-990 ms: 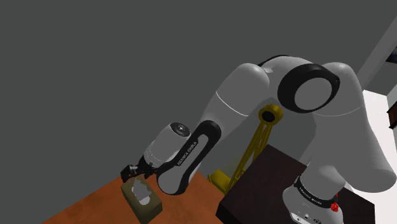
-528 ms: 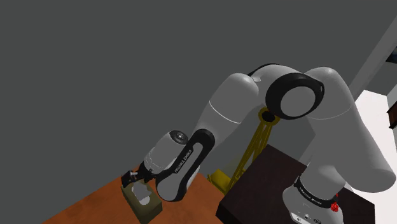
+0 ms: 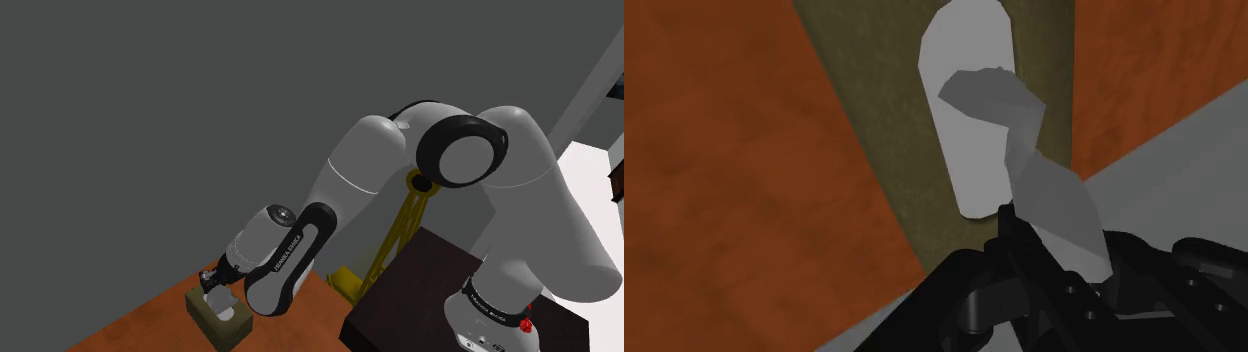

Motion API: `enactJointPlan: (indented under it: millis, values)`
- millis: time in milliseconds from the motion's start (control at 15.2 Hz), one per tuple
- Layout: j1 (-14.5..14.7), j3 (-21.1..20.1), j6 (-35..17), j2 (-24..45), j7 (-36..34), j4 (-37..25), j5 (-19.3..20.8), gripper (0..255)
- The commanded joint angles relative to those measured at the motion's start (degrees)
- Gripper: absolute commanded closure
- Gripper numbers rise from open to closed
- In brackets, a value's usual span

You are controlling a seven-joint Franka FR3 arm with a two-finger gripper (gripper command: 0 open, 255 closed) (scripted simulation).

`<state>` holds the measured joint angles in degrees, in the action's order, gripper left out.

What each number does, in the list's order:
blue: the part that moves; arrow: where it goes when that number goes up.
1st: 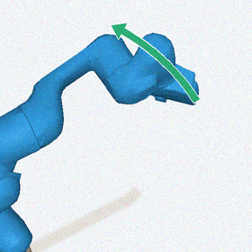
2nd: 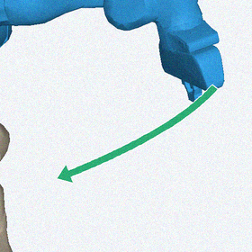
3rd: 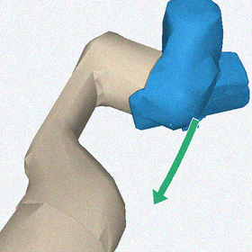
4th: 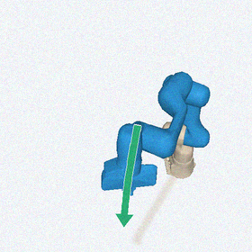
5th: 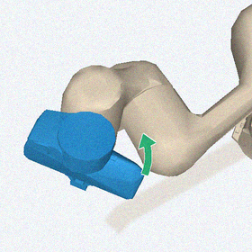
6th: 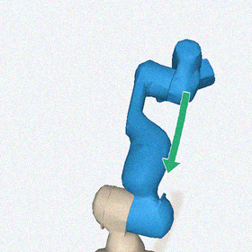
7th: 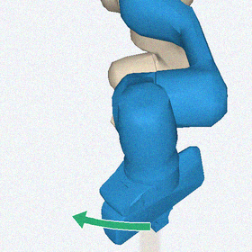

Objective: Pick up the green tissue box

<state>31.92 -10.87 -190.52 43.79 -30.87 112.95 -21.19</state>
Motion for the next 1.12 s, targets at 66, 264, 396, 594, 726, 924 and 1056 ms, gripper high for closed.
enactJointPlan:
  millis: [66,264,396,594,726,924,1056]
  values:
    - [0.01,-0.14,0.01,0.09,-0.02,0.27,-0.01,255]
    - [0.26,0.24,0.96,-1.39,-0.12,0.80,-0.24,255]
    - [0.67,0.70,1.88,-2.94,-0.29,1.43,-0.52,255]
    - [1.38,1.49,3.33,-5.23,-0.59,2.29,-0.87,255]
    - [1.91,2.09,4.33,-6.74,-0.81,2.80,-1.08,255]
    - [2.78,3.10,5.90,-8.95,-1.21,3.48,-1.29,255]
    - [3.42,3.85,6.99,-10.40,-1.51,3.88,-1.38,255]
